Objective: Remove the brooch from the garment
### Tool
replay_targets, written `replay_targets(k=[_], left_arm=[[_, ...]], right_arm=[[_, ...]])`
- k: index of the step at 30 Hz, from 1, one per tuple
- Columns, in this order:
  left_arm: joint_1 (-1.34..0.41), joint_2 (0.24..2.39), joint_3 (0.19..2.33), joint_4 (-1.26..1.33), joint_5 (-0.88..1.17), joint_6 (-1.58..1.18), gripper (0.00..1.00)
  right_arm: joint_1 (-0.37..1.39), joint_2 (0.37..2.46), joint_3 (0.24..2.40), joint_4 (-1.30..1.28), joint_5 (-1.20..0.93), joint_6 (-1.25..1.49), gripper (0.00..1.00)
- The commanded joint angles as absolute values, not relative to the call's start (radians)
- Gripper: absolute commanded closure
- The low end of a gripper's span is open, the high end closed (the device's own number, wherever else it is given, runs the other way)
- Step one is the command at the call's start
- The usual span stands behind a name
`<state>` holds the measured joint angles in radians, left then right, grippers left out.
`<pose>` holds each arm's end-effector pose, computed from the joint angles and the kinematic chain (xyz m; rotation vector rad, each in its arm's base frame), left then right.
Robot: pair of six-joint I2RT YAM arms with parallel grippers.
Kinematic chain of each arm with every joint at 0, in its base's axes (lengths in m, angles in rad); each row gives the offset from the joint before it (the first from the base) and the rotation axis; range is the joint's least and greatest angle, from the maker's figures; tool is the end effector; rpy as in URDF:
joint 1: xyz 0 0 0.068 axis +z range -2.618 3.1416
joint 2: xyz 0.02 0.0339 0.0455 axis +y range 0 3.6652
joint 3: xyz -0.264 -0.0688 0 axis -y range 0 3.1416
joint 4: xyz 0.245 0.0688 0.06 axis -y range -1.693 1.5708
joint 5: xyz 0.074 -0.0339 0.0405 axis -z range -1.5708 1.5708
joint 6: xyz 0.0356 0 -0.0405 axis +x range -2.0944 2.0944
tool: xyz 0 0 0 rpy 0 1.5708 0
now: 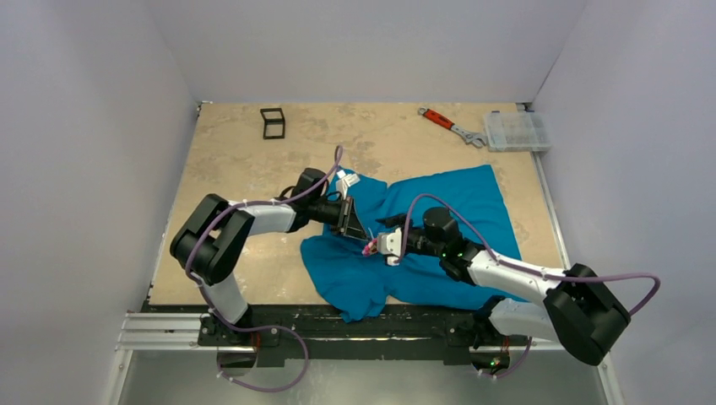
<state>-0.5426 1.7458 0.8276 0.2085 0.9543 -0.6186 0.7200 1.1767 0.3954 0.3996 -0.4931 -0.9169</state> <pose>0.2712 -0.1974 0.1536 0.4809 2.4329 -1.6509 0.1638 0.1660 0.1881 -1.6024 1.0585 0.3483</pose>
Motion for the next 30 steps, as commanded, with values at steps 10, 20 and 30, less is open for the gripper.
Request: replay_targets(k=[10,20,30], left_arm=[[-0.503,1.479,0.884,-0.04,0.837,-0.097,0.53],[-0.755,1.38,1.019,-0.625,0.604,1.275,0.32],[-0.847,1.522,1.084,-0.648,0.586,1.899,0.27]], right_arm=[[0.561,1.041,0.595,-0.006,-0.337,-0.42,0.27],[0.446,1.145,0.773,-0.293,-0.363,-0.212,0.28],[0.267,1.284,0.879,-0.335,-0.461,-0.11,0.27]])
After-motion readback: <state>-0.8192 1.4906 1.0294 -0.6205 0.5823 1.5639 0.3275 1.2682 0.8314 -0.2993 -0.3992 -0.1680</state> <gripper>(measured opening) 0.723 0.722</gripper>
